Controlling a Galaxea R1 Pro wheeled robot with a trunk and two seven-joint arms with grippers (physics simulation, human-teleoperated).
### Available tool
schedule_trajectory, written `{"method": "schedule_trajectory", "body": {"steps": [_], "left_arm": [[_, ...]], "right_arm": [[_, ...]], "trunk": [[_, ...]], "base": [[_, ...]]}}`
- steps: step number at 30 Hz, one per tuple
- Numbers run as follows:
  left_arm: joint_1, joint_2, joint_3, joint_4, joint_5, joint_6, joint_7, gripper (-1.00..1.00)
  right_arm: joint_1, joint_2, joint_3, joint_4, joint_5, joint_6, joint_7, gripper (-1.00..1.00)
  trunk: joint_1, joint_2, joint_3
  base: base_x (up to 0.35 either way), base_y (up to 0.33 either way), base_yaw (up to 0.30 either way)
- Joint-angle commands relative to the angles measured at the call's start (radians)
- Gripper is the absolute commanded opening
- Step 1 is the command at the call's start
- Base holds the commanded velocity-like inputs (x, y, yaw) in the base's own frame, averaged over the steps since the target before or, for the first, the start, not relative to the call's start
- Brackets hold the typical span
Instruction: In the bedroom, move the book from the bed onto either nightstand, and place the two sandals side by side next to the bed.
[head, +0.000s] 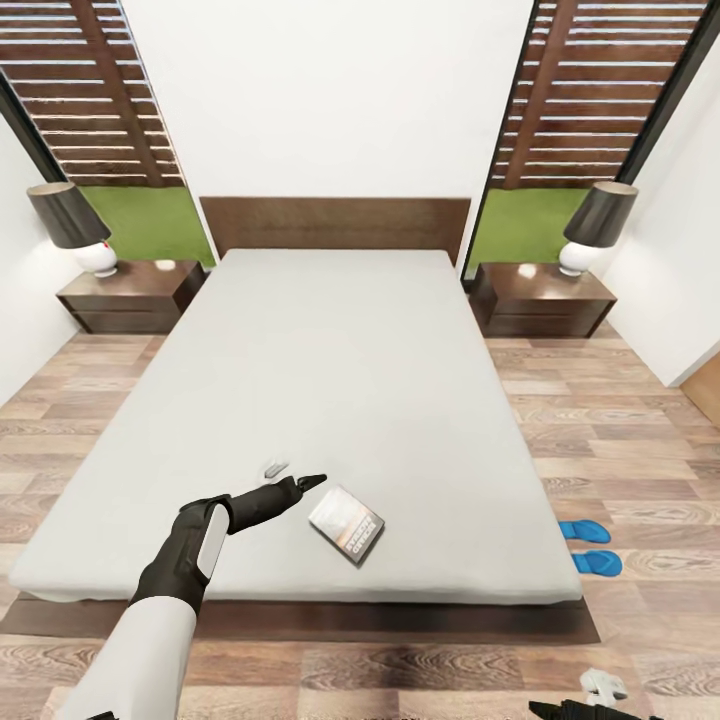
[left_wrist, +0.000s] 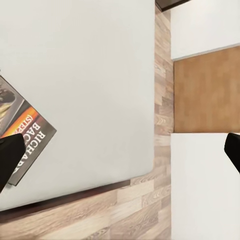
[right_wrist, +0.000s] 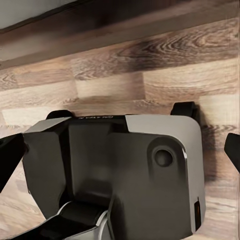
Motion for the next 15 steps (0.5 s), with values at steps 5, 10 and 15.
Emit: {"method": "schedule_trajectory", "body": {"steps": [5,10,15], "left_arm": [[-0.001,-0.001,0.004,0.000,0.003,0.007,-0.003,1.00],[-0.001,-0.001,0.002,0.000,0.004,0.008,-0.004,1.00],[-0.001,-0.001,0.001,0.000,0.004,0.007,-0.005,1.00]], "right_arm": [[-0.001,-0.001,0.006,-0.119,-0.004,0.060,0.006,1.00],[-0.001,-0.004,0.011,-0.133,-0.004,0.058,0.017,1.00],[-0.001,-0.005,0.011,-0.130,-0.004,0.056,0.170,1.00]], "trunk": [[0.000,-0.002,-0.009],[0.000,-0.002,-0.017],[0.000,-0.002,-0.025]], "base": [[0.000,0.000,0.000],[0.000,0.000,0.000],[0.000,0.000,0.000]]}}
